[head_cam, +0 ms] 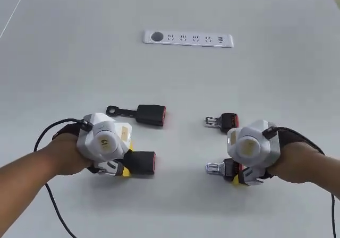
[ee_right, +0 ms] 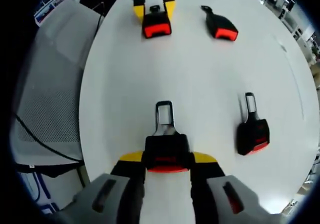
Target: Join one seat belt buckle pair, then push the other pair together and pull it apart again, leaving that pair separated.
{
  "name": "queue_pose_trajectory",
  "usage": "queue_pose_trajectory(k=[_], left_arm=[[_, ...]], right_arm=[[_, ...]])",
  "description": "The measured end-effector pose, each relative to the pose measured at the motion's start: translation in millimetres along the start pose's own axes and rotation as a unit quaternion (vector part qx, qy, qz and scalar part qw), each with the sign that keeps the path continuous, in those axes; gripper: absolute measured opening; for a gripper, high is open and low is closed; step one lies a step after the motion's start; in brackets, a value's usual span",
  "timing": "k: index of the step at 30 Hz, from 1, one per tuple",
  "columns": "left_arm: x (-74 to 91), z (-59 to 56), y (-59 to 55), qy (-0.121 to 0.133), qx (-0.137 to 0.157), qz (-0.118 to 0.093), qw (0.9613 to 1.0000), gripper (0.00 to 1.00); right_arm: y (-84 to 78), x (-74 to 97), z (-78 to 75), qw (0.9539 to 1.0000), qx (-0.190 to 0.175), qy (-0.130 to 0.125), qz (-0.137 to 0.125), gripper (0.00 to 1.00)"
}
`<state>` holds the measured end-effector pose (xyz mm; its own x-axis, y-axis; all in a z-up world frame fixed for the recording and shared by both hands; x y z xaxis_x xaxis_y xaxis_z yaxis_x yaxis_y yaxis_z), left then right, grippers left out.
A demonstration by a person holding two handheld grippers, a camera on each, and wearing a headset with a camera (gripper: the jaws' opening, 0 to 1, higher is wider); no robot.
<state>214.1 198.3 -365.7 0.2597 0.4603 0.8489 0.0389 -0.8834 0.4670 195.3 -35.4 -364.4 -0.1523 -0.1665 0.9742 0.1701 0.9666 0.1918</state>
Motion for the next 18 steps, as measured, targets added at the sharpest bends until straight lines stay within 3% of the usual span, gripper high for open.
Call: queue_pose_trajectory(k=[18], left_arm=[[0.6, -1.3, -0.2, -0.008, -0.008, 0.016, 0.9998, 0.32]], right_arm=[[51.4, -10.0, 4.1, 0.9991, 0.030, 0.000, -0.029, 0.34]])
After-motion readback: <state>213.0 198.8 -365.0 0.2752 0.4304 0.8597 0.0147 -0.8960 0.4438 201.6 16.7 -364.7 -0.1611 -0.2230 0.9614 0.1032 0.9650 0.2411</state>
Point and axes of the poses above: the centre of the closed fingertips' face, and the gripper's own axes: x roughly backward along the fingers, z roughly to its left, y roughly out of its top, the point moved 1 cm from there along x, roughly backward along the fingers, and after that the axes turned 12 degrees about -y, right-handed, at the moved point
